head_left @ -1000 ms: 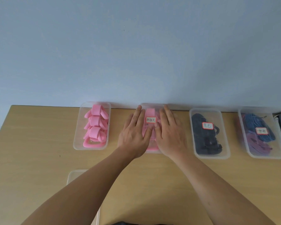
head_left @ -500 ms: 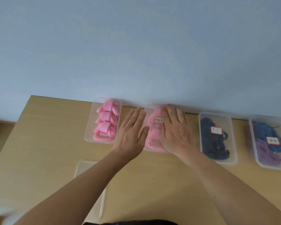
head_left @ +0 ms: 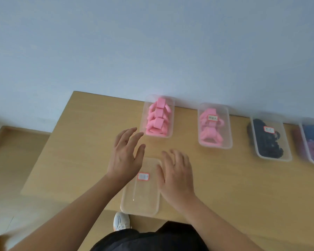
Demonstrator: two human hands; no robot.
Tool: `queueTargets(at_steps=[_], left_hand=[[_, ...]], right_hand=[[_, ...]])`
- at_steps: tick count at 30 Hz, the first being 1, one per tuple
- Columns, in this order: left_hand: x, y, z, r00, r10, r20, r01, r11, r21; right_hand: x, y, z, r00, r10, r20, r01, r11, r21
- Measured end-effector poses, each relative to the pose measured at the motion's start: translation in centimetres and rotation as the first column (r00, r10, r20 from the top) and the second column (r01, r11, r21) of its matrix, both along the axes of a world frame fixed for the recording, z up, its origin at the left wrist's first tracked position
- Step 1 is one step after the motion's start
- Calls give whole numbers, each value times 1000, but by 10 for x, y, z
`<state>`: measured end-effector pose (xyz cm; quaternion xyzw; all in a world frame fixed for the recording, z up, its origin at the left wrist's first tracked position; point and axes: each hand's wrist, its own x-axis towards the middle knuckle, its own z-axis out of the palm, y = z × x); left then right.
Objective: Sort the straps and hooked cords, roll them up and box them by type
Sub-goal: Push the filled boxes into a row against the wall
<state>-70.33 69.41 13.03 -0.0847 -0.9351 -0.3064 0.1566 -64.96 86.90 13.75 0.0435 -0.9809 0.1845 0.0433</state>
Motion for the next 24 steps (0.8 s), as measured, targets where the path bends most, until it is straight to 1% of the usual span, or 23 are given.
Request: queueTargets(at_steps=[2,4,5,6,9,11,15,18,20,22,24], left_hand=[[16,-30,-4,999,25,43,-25,1000,10],[30,-55,-5,994,41,100,-43,999,21],[36,-65,-6,991,48,122,-51,998,22],[41,-74,-6,989,52,140,-55,998,19],[54,-94,-6,977,59,205,-62,998,5],[56,-98,-5,968,58,242,-66,998,23],[52,-94,1,945,35,324,-64,995,81],[42,-87,3,937,11,349,-47,994,95],[31,-82,5,936,11,353,-52,993,107],[15,-79,9,934,40,354,-89,989,122],[-2,-75,15,930,84,357,-142,980,139]], right_hand=[[27,-41,-9,983,-7,184,-6,998,67],[43,-70,-15,927,-25,375,-34,988,150],[47,-80,-18,898,-26,438,-56,983,173],[50,-86,-20,889,-31,456,-63,980,188],[58,-103,-22,907,-59,416,-24,981,190],[60,-107,-20,912,-89,400,10,981,196],[60,-108,-18,894,-89,438,-5,978,208],[58,-109,-17,885,-95,456,-1,979,206],[51,-109,-12,911,-75,405,3,984,176],[41,-105,-4,960,-22,280,-9,994,110],[22,-100,8,992,-2,125,-5,998,56]])
